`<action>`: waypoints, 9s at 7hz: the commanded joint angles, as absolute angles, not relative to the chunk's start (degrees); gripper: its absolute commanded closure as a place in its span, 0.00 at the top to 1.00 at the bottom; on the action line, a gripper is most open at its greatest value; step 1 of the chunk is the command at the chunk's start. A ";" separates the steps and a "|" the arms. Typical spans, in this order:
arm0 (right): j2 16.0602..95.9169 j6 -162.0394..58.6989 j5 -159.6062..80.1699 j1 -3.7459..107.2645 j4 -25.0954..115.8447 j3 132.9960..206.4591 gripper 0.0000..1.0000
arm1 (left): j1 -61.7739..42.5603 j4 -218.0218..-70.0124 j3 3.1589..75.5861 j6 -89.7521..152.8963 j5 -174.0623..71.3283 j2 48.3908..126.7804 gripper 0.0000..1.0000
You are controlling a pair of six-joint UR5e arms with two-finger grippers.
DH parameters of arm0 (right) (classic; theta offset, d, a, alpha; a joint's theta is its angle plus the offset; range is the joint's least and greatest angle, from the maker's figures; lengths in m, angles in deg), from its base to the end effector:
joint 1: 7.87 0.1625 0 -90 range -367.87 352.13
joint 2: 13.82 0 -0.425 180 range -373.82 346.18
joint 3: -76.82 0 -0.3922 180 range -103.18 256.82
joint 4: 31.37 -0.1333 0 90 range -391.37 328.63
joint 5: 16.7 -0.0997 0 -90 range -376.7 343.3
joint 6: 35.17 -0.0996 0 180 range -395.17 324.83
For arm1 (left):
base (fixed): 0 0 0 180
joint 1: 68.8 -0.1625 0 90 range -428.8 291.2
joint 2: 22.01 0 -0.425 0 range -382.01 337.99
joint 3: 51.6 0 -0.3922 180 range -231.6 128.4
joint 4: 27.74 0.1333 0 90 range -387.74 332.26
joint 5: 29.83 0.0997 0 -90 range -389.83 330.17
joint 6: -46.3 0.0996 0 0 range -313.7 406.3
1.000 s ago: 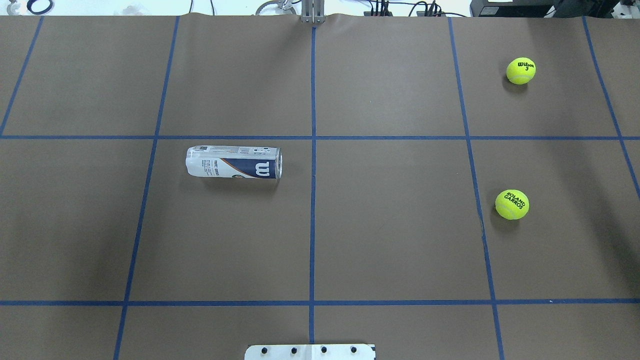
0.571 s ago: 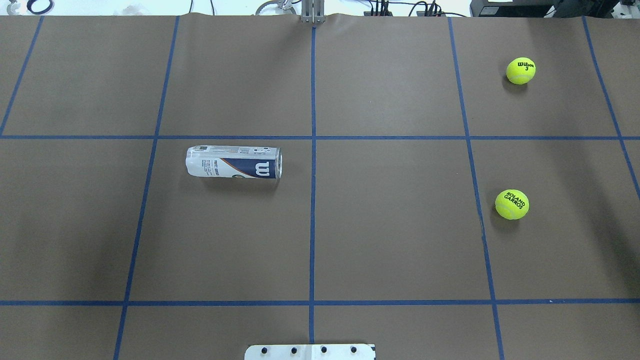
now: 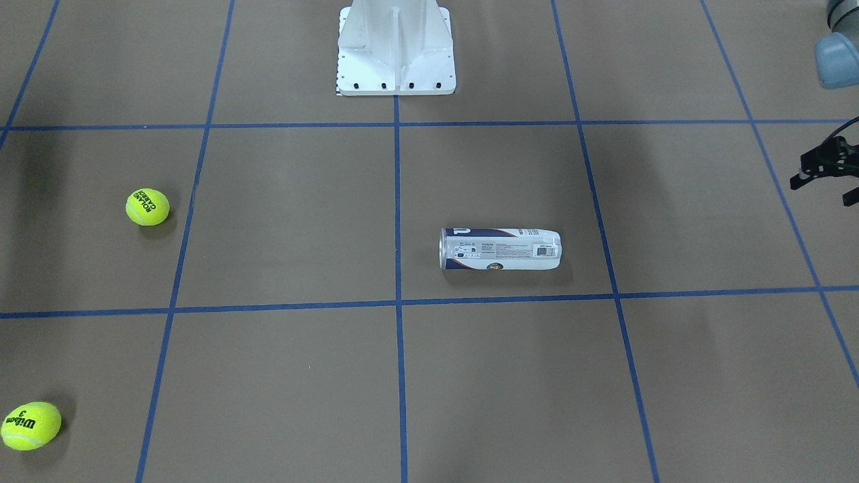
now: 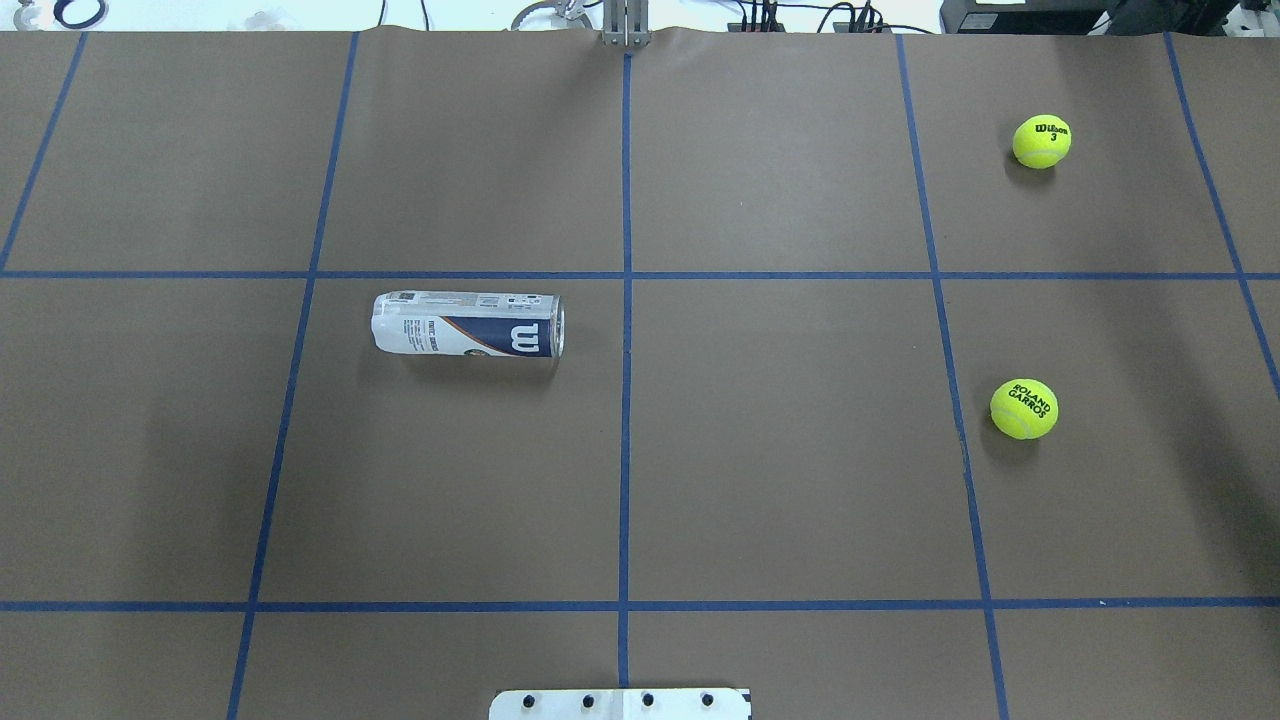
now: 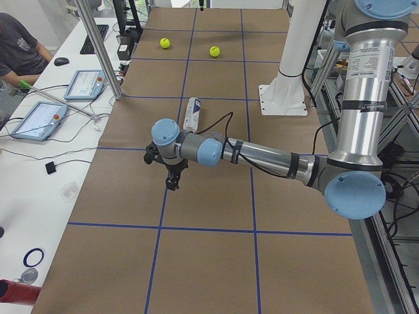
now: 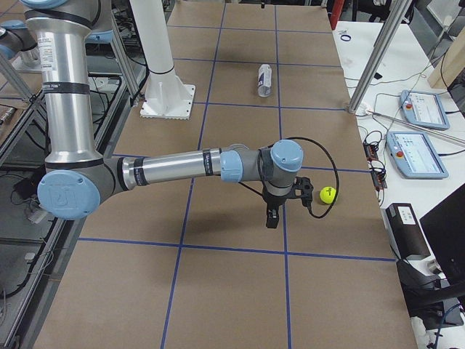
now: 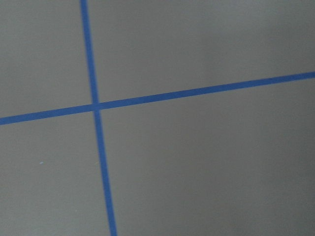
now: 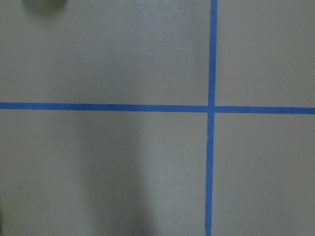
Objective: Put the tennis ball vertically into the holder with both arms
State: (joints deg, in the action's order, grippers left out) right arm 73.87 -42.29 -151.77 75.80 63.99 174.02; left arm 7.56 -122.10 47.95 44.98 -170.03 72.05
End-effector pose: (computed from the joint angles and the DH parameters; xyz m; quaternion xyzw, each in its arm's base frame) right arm 0.0063 -0.5123 0.5853 -0.0116 -0.3843 -0.0075 0.9231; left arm 0.0688 -0.5243 0.5240 0.0857 0.4338 0.1618 0.8822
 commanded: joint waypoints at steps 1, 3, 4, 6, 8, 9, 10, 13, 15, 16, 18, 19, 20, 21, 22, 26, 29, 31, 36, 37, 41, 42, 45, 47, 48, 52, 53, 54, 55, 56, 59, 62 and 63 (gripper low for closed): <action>74.77 -42.29 -152.22 75.89 63.99 174.46 1.00 | 1.90 -126.87 48.17 44.98 -169.76 79.72 0.95; 74.86 -42.38 -152.14 75.80 63.99 174.47 1.00 | -7.14 -126.44 47.98 44.02 -163.57 89.48 1.00; 74.78 -42.38 -152.14 75.80 63.99 174.55 1.00 | -11.37 -126.35 47.72 40.10 -160.99 92.83 1.00; 74.77 -42.46 -152.66 75.80 63.99 174.64 1.00 | -16.92 -125.48 47.02 34.12 -159.05 99.70 1.00; 74.77 -42.46 -152.84 75.80 64.08 174.73 1.00 | -23.43 -125.39 45.79 40.79 -154.20 104.36 0.99; 74.77 -42.46 -152.84 75.80 64.08 174.82 1.00 | -25.71 -125.38 45.52 47.73 -153.85 104.03 0.99; 74.77 -42.55 -152.84 75.89 64.08 174.82 1.00 | -26.08 -124.17 45.52 55.45 -153.59 104.37 0.99; 74.77 -42.55 -153.45 75.89 64.08 174.82 1.00 | -30.38 -120.93 41.42 68.77 -141.31 109.01 0.99; 74.43 -42.55 -153.45 75.89 64.08 174.91 1.00 | -33.02 -120.73 36.49 72.29 -140.32 112.20 0.97; 74.34 -42.55 -153.37 75.89 64.08 174.91 1.00 | -33.03 -120.73 35.69 75.19 -139.70 112.46 0.97; 74.25 -42.55 -153.45 75.80 64.16 175.34 1.00 | -34.08 -121.07 33.66 74.96 -135.84 113.87 0.99; 74.33 -42.55 -153.37 75.80 64.08 175.26 1.00 | -34.61 -121.25 33.48 74.17 -135.83 114.22 0.99; 74.25 -42.55 -153.37 75.80 64.08 175.34 1.00 | -34.70 -121.34 32.96 74.25 -135.39 114.22 0.99; 74.25 -42.55 -153.37 75.89 64.08 175.26 1.00 | -35.40 -121.34 32.34 74.08 -134.26 114.40 0.99; 74.25 -42.55 -153.28 75.80 64.08 175.26 1.00 | -35.84 -121.43 31.99 73.47 -134.16 114.66 0.99; 74.25 -42.55 -152.84 75.89 64.08 175.26 1.00 | -36.20 -126.70 26.37 73.02 -133.99 115.72 0.99; 74.16 -42.55 -152.93 75.80 64.08 175.26 1.00 | -36.46 -127.67 25.13 73.02 -132.93 115.63 0.99; 74.07 -42.55 -152.93 75.80 64.08 175.26 1.00 | -36.55 -127.76 24.78 73.02 -133.02 115.72 0.99; 74.07 -42.55 -152.93 75.80 64.08 175.17 1.00 | -36.72 -132.41 22.41 70.47 -132.93 115.54 0.99; 74.07 -42.55 -152.93 75.80 64.08 175.17 1.00 | -36.72 -132.42 22.06 70.56 -132.84 115.63 0.99; 74.07 -42.55 -153.01 75.80 64.08 175.17 1.00 | -36.72 -132.42 22.32 70.47 -130.83 115.72 0.78; 74.07 -42.55 -153.01 75.80 64.16 175.17 1.00 | -36.46 -132.33 23.45 70.47 -130.82 115.80 0.71; 73.98 -42.55 -153.10 75.80 64.08 175.17 1.00 | -35.41 -132.33 29.23 69.86 -130.82 115.63 0.65; 73.11 -42.55 -154.06 75.80 64.08 175.34 1.00 | -34.97 -142.35 30.93 58.85 -130.82 115.54 0.65; 73.10 -42.64 -155.98 75.71 63.99 176.22 1.00 | -34.36 -150.70 30.85 50.95 -130.47 115.54 0.65; 71.97 -54.00 -159.08 69.15 63.47 183.23 1.00 | -36.36 -186.99 26.83 24.80 -114.70 114.84 0.67; 71.27 -59.02 -159.17 67.55 61.11 183.52 1.00 | -38.46 -194.65 24.80 23.90 -108.99 114.84 0.69; 71.26 -64.56 -158.73 64.93 58.48 184.39 1.00 | -40.13 -198.30 23.82 23.89 -105.28 114.84 0.70; 71.35 -71.05 -156.64 61.07 55.84 185.53 1.00 | -41.72 -202.34 23.38 23.98 -101.85 114.58 0.70; 71.35 -73.90 -154.96 57.47 54.34 185.80 1.00 | -42.69 -208.90 22.16 23.98 -98.86 113.62 0.70; 71.61 -81.92 -144.51 46.56 53.79 187.65 1.00 | -44.54 -221.45 15.64 24.33 -95.05 113.61 0.70; 72.84 -81.93 -140.82 41.02 53.62 186.51 1.00 | -44.63 -221.62 15.46 24.33 -95.14 113.61 0.70; 72.84 -81.58 -138.97 39.34 53.62 186.25 0.99 | -44.72 -221.62 15.38 24.33 -95.14 113.61 0.71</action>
